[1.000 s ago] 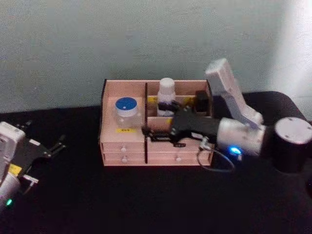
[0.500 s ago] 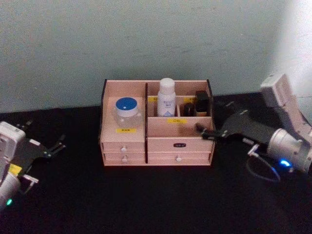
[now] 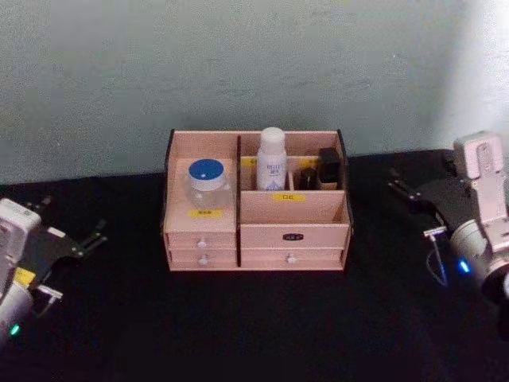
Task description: Pick up the facial cleanser and watermelon frost from the table and place them into the tiered storage box.
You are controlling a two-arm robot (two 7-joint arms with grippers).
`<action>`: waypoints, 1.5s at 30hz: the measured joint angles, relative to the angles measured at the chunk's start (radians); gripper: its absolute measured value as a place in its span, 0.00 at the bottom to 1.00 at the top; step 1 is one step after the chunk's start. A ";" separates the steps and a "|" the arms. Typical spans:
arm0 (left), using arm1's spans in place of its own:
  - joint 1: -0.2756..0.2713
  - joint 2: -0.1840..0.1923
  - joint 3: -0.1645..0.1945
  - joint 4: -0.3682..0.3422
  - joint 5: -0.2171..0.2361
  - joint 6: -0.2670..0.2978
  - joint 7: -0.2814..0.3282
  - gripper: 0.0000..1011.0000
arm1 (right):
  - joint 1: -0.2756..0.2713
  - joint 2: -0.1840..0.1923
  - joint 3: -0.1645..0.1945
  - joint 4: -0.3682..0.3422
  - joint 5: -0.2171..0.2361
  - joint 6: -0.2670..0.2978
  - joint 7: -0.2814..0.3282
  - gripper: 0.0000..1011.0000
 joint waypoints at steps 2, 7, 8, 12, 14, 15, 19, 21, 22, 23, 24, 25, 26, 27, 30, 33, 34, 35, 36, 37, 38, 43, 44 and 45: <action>0.000 0.000 0.000 0.000 0.000 0.000 0.000 0.99 | 0.004 -0.017 -0.005 0.023 -0.022 -0.004 -0.026 0.99; 0.000 0.000 0.000 0.000 0.000 0.000 0.000 0.99 | 0.018 -0.053 -0.033 0.092 -0.076 -0.009 -0.052 0.99; 0.000 0.000 0.000 0.000 0.000 0.000 0.000 0.99 | 0.020 -0.057 -0.038 0.101 -0.082 -0.009 -0.052 0.99; 0.000 0.000 0.000 0.000 0.000 0.000 0.000 0.99 | 0.030 -0.080 -0.054 0.143 -0.100 -0.007 -0.038 0.99; 0.000 0.000 0.000 0.000 0.000 0.000 0.000 0.99 | 0.034 -0.086 -0.054 0.154 -0.105 -0.004 -0.038 0.99; 0.000 0.000 0.000 0.000 0.000 0.000 0.000 0.99 | 0.037 -0.090 -0.055 0.160 -0.108 -0.001 -0.038 0.99; 0.000 0.000 0.000 0.000 0.000 0.000 0.000 0.99 | 0.037 -0.089 -0.055 0.159 -0.108 0.000 -0.039 0.99; 0.000 0.000 0.000 0.000 0.000 0.000 0.000 0.99 | 0.036 -0.088 -0.055 0.158 -0.108 0.000 -0.038 0.99; 0.000 0.000 0.000 0.000 0.000 0.000 0.000 0.99 | 0.036 -0.088 -0.055 0.157 -0.108 0.000 -0.038 0.99; 0.000 0.000 0.000 0.000 0.000 0.000 0.000 0.99 | 0.036 -0.087 -0.055 0.157 -0.108 0.000 -0.038 0.99; 0.000 0.000 0.000 0.000 0.000 0.000 0.000 0.99 | 0.035 -0.087 -0.055 0.156 -0.107 0.000 -0.038 0.99; 0.000 0.000 0.000 0.000 0.000 0.000 0.000 0.99 | 0.035 -0.086 -0.055 0.155 -0.107 0.000 -0.038 0.99; 0.000 0.000 0.000 0.000 0.000 0.000 0.000 0.99 | 0.035 -0.086 -0.055 0.155 -0.107 0.000 -0.037 0.99; 0.000 0.000 0.000 0.000 0.000 0.000 0.000 0.99 | 0.035 -0.086 -0.055 0.154 -0.106 0.000 -0.037 0.99; 0.000 0.000 0.000 0.000 0.000 0.000 0.000 0.99 | 0.034 -0.085 -0.055 0.153 -0.106 0.000 -0.036 0.99; 0.000 0.000 0.000 0.000 0.000 0.000 0.000 0.99 | 0.034 -0.084 -0.055 0.152 -0.105 -0.001 -0.036 0.99; 0.000 0.000 0.000 0.000 0.000 0.000 0.000 0.99 | 0.034 -0.084 -0.055 0.152 -0.105 -0.001 -0.036 0.99; 0.000 0.000 0.000 0.000 0.000 0.000 0.000 0.99 | 0.034 -0.084 -0.055 0.151 -0.104 -0.001 -0.035 0.99; 0.000 0.000 0.000 0.000 0.000 0.000 0.000 0.99 | 0.033 -0.084 -0.055 0.151 -0.104 -0.001 -0.035 0.99; 0.000 0.000 0.000 0.000 0.000 0.000 0.000 0.99 | 0.033 -0.084 -0.055 0.151 -0.104 -0.001 -0.035 0.99; 0.000 0.000 0.000 0.000 0.000 0.000 0.000 0.99 | 0.033 -0.084 -0.055 0.150 -0.104 -0.001 -0.035 0.99; 0.000 0.000 0.000 0.000 0.000 0.000 0.000 0.99 | 0.033 -0.083 -0.055 0.150 -0.103 -0.001 -0.035 0.99; 0.000 0.000 0.000 0.000 0.000 0.000 0.000 0.99 | 0.033 -0.083 -0.055 0.150 -0.103 -0.001 -0.034 0.99; 0.000 0.000 0.000 0.000 0.000 0.000 0.000 0.99 | 0.033 -0.083 -0.055 0.149 -0.103 -0.002 -0.034 0.99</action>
